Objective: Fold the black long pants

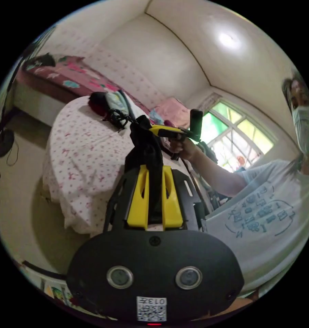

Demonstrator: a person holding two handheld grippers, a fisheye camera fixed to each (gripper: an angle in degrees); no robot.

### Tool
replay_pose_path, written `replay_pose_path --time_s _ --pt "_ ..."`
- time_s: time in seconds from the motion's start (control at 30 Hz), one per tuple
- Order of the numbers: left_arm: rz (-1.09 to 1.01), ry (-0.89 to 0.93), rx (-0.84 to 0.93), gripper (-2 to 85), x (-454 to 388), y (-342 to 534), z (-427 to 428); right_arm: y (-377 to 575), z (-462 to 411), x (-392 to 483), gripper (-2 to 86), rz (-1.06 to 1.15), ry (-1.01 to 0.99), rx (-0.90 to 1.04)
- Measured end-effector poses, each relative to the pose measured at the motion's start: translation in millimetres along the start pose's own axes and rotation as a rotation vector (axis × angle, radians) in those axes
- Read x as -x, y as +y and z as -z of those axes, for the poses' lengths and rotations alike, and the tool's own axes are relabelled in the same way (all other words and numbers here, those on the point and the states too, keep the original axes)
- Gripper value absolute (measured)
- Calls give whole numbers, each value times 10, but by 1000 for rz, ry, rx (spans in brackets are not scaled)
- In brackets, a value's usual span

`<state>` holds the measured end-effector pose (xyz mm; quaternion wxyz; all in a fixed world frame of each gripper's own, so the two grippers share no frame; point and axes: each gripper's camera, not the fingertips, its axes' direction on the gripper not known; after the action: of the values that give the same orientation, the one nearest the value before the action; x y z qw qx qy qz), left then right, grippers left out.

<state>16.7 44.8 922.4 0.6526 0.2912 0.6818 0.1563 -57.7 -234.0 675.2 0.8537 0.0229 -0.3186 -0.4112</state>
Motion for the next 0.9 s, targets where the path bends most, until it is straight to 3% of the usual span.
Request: replay_pose_path --time_s 0.2,0.37,0.57,0.63,0.77,0.9 --pt "-319 0 204 66 -1416 -113 -1020 1280 1054 189 24 -98 82 -144" --pt "-502 -46 401 68 -2268 181 -2105 2390 1307 322 26 -270 230 -103" --pt "-803 -258 687 75 -2982 967 -3413 3618 1145 324 36 -702 386 -11" --pt "-827 -296 730 79 -3099 1122 -3611 3939 1252 386 63 -846 365 -95" --pt "-848 -333 728 92 -3380 1163 -3751 4135 1378 550 112 -895 318 -210" --pt "-832 -349 736 97 -3565 1179 -3859 4132 1229 530 165 -933 147 -244"
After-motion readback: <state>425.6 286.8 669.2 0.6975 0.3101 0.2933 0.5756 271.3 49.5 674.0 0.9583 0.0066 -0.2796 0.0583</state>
